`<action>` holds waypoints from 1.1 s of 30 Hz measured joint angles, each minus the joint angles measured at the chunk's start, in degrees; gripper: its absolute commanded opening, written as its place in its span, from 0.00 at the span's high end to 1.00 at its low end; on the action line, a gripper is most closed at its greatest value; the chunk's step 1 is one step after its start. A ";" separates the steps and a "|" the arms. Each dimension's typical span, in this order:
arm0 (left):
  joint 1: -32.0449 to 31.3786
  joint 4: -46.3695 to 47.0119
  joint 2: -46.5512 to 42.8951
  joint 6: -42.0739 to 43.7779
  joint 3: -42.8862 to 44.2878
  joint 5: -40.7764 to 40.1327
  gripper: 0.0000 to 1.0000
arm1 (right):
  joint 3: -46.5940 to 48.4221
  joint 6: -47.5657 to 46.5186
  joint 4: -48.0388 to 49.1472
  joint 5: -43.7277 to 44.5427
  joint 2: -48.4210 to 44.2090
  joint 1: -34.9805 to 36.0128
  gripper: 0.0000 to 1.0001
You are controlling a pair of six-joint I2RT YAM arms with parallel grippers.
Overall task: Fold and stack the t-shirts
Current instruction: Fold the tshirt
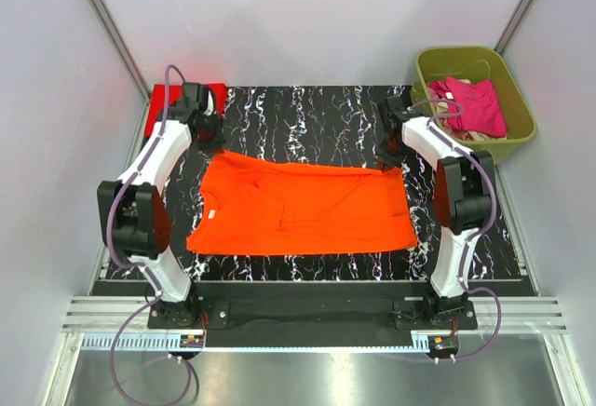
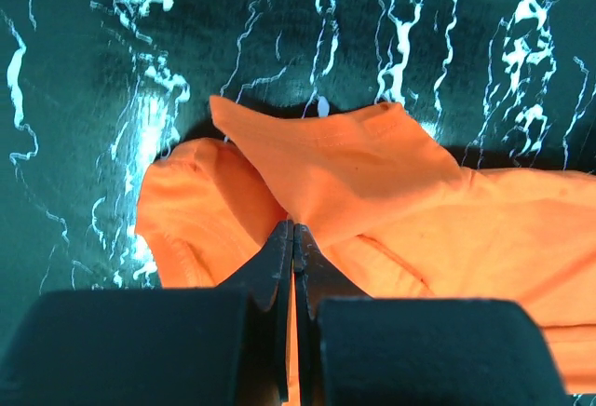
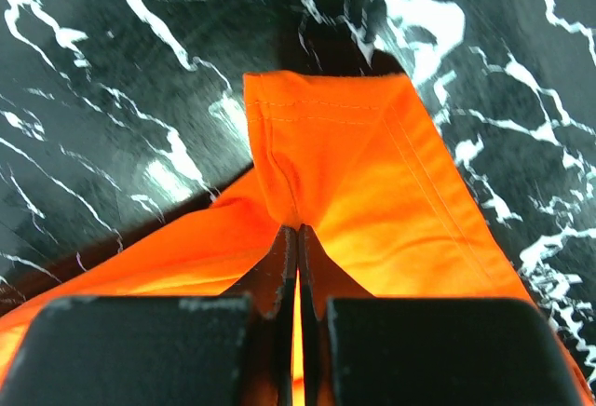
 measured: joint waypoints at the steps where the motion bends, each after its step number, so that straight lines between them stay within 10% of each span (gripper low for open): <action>1: 0.00 0.37 -0.98 -0.02 -1.33 -0.07 1.00 | -0.83 0.13 0.07 -0.04 -0.76 0.04 1.00; 33: -0.04 0.90 -22.64 -2.73 -27.02 -4.59 1.00 | -22.14 0.66 6.27 -1.42 -14.43 1.38 1.00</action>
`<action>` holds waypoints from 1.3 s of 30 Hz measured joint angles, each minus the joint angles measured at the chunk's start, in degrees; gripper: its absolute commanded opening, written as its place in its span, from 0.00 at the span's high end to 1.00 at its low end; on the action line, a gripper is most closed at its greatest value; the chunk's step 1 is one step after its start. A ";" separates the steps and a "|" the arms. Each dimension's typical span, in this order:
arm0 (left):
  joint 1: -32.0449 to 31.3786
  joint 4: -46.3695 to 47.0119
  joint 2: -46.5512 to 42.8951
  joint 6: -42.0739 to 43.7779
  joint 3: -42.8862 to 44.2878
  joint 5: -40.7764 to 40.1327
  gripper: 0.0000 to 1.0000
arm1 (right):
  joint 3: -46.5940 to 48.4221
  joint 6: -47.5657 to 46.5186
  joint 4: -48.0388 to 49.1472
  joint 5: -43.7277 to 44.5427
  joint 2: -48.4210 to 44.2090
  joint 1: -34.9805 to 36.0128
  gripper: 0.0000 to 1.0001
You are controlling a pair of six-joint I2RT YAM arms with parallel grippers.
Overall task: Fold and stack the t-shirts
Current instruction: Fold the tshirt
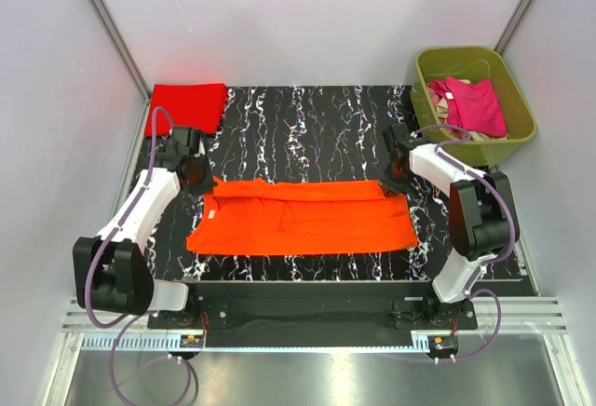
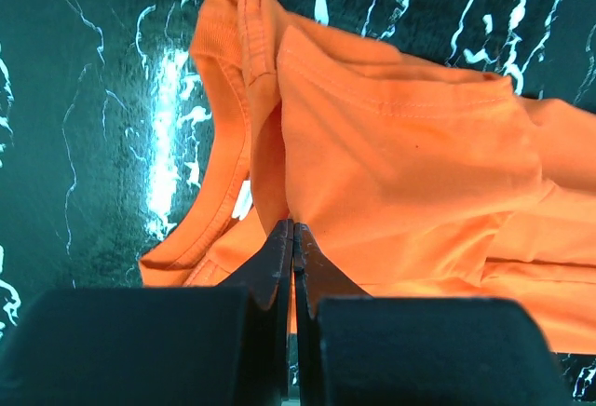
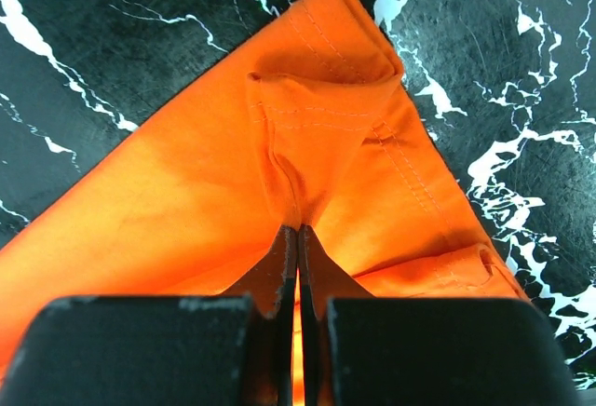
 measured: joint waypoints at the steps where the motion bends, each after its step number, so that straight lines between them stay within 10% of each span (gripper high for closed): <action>1: 0.00 0.04 -0.15 -0.17 -0.42 0.00 1.00 | -0.24 0.00 0.07 0.00 -0.04 0.00 1.00; 39: 0.00 1.62 -4.00 -4.07 -10.01 -2.80 1.00 | -7.37 0.37 2.40 -1.53 -3.28 0.00 1.00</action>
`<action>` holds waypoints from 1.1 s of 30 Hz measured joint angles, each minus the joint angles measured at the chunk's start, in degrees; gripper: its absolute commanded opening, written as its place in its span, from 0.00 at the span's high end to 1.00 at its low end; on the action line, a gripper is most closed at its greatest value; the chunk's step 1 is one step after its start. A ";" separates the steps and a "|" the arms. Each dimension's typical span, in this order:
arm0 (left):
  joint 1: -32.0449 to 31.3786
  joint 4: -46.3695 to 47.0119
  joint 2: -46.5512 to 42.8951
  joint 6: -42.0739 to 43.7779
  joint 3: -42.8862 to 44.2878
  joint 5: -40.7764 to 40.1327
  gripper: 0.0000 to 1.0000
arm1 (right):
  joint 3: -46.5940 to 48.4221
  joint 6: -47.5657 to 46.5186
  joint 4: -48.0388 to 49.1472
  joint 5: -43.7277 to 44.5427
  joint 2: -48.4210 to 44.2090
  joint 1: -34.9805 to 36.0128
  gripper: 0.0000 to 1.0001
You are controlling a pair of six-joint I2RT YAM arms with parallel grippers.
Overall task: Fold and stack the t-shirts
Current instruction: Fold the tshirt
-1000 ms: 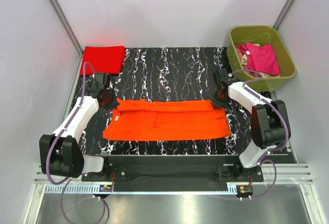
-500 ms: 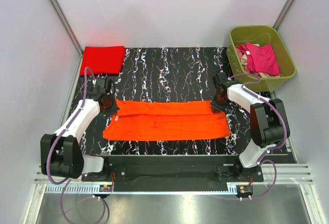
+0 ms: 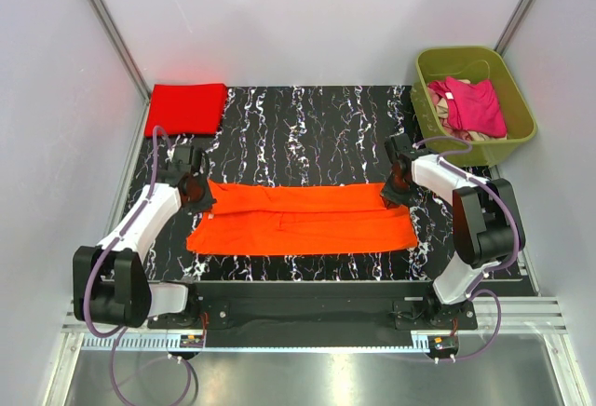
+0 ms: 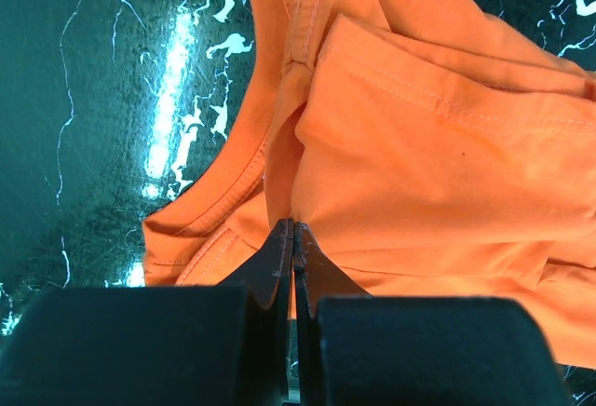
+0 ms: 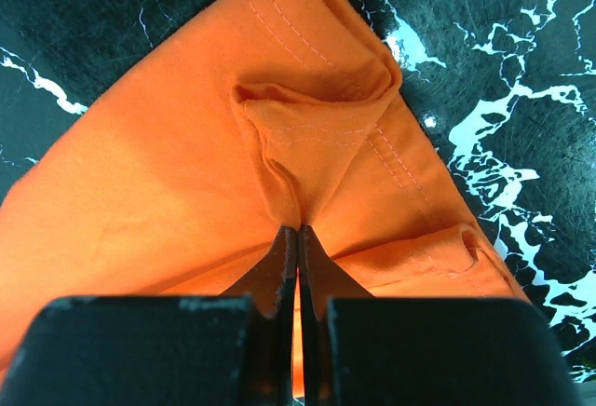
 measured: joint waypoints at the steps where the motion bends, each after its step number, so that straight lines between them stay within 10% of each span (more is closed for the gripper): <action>1: 0.00 0.09 0.00 -0.17 -0.17 0.02 1.00 | 0.00 0.00 0.00 0.00 -0.02 0.00 1.00; 10: 0.00 0.07 -1.01 -1.09 -2.23 0.04 1.00 | 0.00 -0.17 0.02 0.00 0.00 0.00 0.99; 17: 0.00 -1.14 -1.46 -1.73 -2.25 0.24 0.73 | 0.52 -2.95 -1.62 -0.61 0.28 0.00 0.48; 21: 0.00 -3.15 -5.62 -0.87 -1.20 0.13 0.72 | 0.76 -7.15 -2.86 -2.60 -2.89 0.00 0.43; 33: -0.17 3.28 10.99 0.52 7.34 10.12 0.85 | 11.45 -14.84 0.79 -6.97 7.17 0.00 0.97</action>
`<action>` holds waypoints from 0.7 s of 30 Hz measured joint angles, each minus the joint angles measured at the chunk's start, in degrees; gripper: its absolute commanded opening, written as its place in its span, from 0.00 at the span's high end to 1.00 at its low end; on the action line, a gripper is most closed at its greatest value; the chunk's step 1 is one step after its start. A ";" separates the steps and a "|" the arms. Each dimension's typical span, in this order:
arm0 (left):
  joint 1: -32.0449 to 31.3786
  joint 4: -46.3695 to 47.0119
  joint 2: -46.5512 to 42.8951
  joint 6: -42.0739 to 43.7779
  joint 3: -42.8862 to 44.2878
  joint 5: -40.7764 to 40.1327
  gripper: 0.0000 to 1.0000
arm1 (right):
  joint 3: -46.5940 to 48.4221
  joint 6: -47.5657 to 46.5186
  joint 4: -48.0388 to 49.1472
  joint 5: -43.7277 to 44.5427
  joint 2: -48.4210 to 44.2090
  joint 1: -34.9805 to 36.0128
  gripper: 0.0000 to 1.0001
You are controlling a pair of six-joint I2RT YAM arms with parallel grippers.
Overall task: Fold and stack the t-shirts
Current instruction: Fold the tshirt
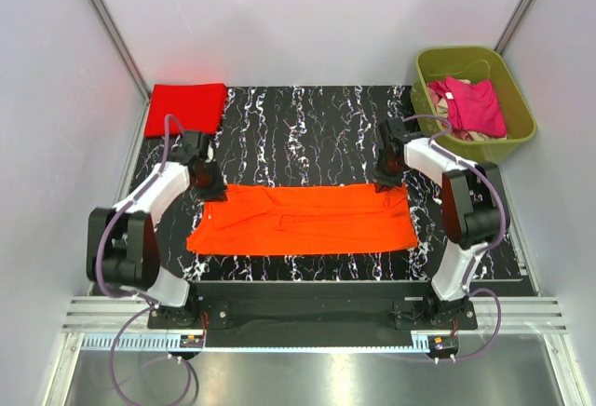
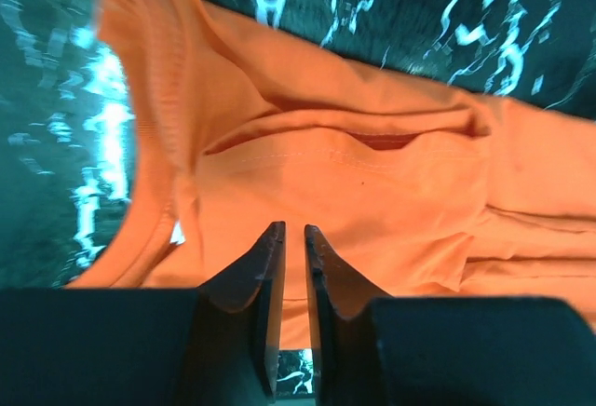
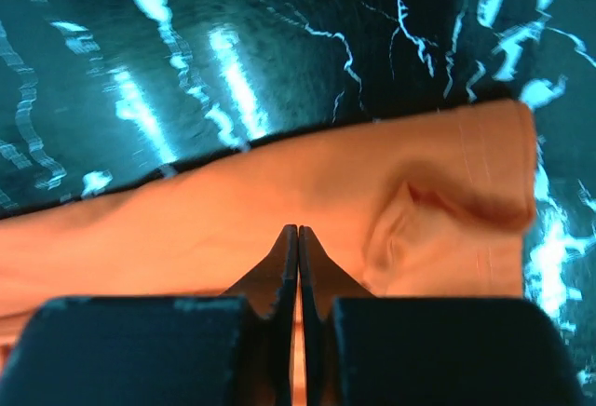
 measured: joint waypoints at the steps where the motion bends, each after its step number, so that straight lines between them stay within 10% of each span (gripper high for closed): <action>1: 0.00 0.11 1.36 0.00 0.00 0.72 0.87 | 0.28 -0.33 0.15 -0.04 1.40 0.00 0.98; 21: 0.13 0.46 6.73 -0.44 -1.42 2.12 0.89 | -4.13 -0.96 0.07 1.77 0.63 -2.29 0.92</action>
